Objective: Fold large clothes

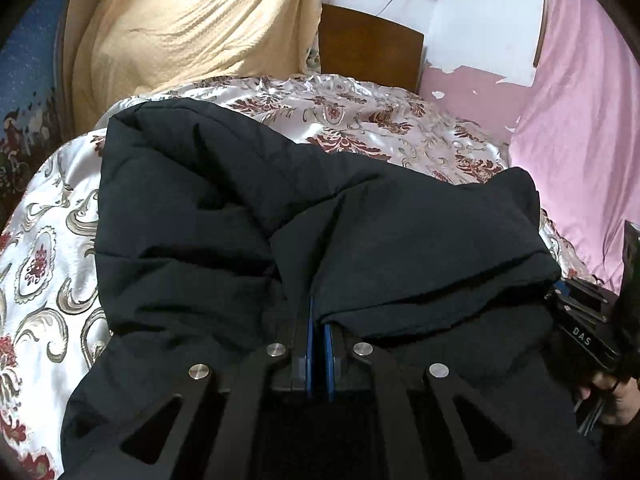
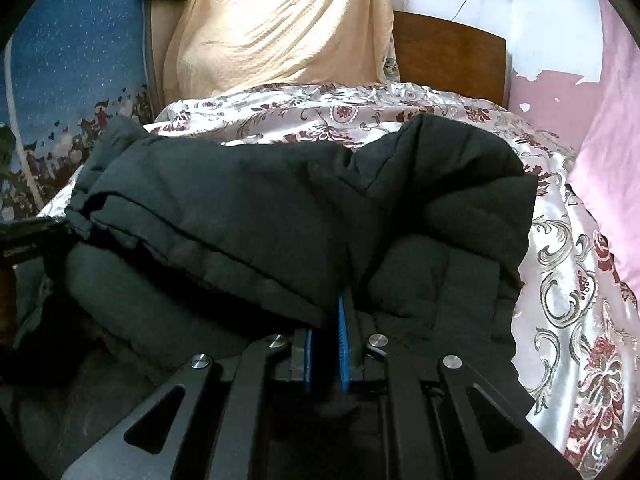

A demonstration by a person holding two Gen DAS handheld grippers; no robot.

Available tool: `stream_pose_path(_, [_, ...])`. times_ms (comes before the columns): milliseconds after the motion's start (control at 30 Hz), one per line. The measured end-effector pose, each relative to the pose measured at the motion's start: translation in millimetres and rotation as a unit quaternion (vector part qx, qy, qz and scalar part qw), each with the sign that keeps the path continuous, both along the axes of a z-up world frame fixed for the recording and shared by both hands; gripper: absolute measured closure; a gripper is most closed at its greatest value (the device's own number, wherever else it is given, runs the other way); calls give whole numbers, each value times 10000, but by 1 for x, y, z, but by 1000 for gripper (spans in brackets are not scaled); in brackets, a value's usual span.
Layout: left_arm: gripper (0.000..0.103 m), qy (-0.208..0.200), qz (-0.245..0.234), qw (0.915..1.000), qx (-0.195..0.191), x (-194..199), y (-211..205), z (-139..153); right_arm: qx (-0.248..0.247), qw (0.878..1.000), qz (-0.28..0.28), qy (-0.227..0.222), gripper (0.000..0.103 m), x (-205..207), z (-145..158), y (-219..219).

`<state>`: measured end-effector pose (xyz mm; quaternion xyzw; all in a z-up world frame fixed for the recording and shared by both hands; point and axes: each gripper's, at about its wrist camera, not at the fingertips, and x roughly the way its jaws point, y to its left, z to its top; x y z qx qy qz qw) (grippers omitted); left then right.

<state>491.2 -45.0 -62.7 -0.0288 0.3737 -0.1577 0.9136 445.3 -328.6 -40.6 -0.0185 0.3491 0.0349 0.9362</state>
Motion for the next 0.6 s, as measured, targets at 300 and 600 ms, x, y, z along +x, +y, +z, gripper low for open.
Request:
stream_pose_path(300, [98, -98, -129, 9997, 168, -2, -2, 9, 756, 9963, 80, -400, 67, -29, 52, -21])
stream_pose_path(600, [94, -40, -218, 9995, 231, 1, -3, 16, 950, 9945, 407, 146, 64, 65, 59, 18])
